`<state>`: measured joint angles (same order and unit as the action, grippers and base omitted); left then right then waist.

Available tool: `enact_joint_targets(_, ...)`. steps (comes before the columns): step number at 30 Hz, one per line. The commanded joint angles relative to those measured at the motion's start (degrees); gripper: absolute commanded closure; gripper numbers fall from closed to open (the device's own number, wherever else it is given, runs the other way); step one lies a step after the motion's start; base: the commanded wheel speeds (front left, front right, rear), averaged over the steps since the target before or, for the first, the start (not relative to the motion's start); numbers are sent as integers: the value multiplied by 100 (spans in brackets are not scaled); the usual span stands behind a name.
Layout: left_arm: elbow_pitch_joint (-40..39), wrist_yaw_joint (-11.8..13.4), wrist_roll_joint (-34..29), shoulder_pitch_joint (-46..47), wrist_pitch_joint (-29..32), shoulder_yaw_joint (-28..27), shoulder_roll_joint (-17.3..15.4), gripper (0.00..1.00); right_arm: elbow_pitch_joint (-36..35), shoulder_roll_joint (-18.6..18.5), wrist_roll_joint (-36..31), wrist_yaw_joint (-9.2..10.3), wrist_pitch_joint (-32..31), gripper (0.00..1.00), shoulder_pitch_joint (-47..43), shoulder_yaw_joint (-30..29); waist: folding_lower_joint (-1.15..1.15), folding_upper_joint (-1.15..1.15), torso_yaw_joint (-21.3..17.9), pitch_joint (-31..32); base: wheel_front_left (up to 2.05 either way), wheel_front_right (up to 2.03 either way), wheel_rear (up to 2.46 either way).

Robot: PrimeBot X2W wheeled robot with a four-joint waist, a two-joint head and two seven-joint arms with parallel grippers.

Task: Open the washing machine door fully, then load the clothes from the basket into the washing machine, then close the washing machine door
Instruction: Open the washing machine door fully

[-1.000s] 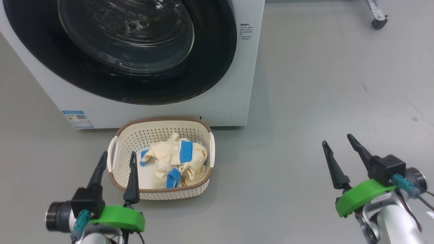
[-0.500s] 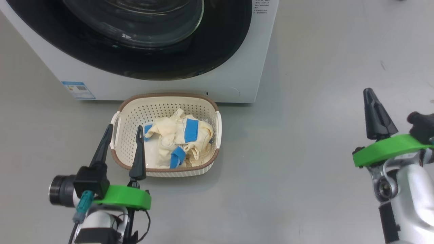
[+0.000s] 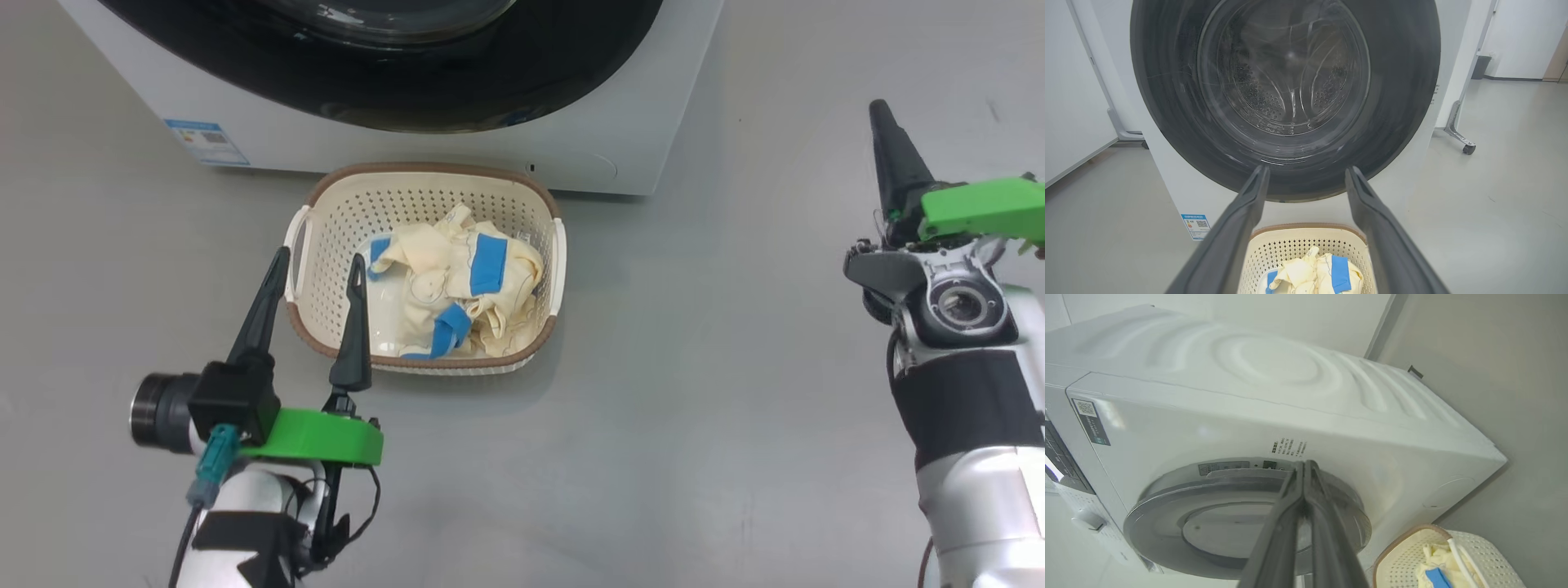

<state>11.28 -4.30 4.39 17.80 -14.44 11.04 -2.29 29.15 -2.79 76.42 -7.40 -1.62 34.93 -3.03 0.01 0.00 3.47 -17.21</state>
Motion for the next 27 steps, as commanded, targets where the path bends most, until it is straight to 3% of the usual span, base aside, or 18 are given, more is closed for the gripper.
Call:
enact_joint_targets(1,-187,38,68,184,-56,-174,-61,0,-165,-10,319,-9,-249,100,287,63,-1,0,86,-106,0,0,0)
enact_joint_targets(10,-291,120,217,302,-56,-35,-60,0,322,-96,1441,-9,-1686,100,1290,-105,-1,0,345,-448,0,0,0)
enact_joint_targets(27,-406,321,601,583,-56,384,-59,0,2017,-479,1101,-9,-2021,100,3429,210,-1,0,981,-963,0,0,0)
